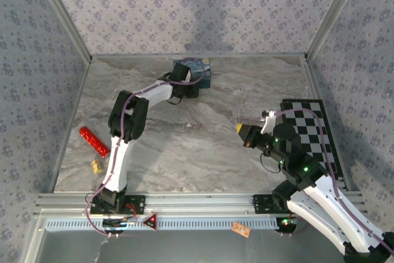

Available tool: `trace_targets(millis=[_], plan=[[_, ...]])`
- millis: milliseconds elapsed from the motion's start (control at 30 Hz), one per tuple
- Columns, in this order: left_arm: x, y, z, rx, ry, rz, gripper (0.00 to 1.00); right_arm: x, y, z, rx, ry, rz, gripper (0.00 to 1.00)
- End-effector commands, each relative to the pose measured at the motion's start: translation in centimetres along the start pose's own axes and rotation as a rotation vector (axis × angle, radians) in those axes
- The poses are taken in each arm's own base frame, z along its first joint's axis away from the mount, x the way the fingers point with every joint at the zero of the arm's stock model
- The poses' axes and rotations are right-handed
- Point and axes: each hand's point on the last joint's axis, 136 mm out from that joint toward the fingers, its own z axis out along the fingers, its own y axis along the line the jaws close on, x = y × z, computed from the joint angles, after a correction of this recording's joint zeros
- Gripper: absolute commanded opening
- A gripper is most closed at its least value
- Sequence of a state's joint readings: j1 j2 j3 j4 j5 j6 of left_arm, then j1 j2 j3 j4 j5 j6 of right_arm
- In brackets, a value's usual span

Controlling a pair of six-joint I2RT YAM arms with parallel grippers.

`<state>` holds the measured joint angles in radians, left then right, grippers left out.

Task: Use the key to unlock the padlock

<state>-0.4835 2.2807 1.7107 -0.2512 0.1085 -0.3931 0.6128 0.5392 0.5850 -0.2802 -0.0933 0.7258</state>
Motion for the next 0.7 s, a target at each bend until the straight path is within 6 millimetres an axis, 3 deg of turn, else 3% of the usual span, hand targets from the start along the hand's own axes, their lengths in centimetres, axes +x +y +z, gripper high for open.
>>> trace_targets(millis=[0, 233, 667], plan=[[-0.6, 0.2, 0.6, 0.032, -0.029, -0.015, 0.5, -0.4, 0.5, -0.1, -0.023, -0.014, 0.015, 0.0], [-1.2, -0.5, 0.9, 0.085, -0.059, 0.005, 0.49, -0.4, 0.5, -0.1, -0.026, -0.013, 0.016, 0.0], [-1.4, -0.7, 1.1, 0.11, -0.095, -0.01, 0.33, -0.2, 0.6, 0.0, -0.033, -0.007, 0.024, 0.0]])
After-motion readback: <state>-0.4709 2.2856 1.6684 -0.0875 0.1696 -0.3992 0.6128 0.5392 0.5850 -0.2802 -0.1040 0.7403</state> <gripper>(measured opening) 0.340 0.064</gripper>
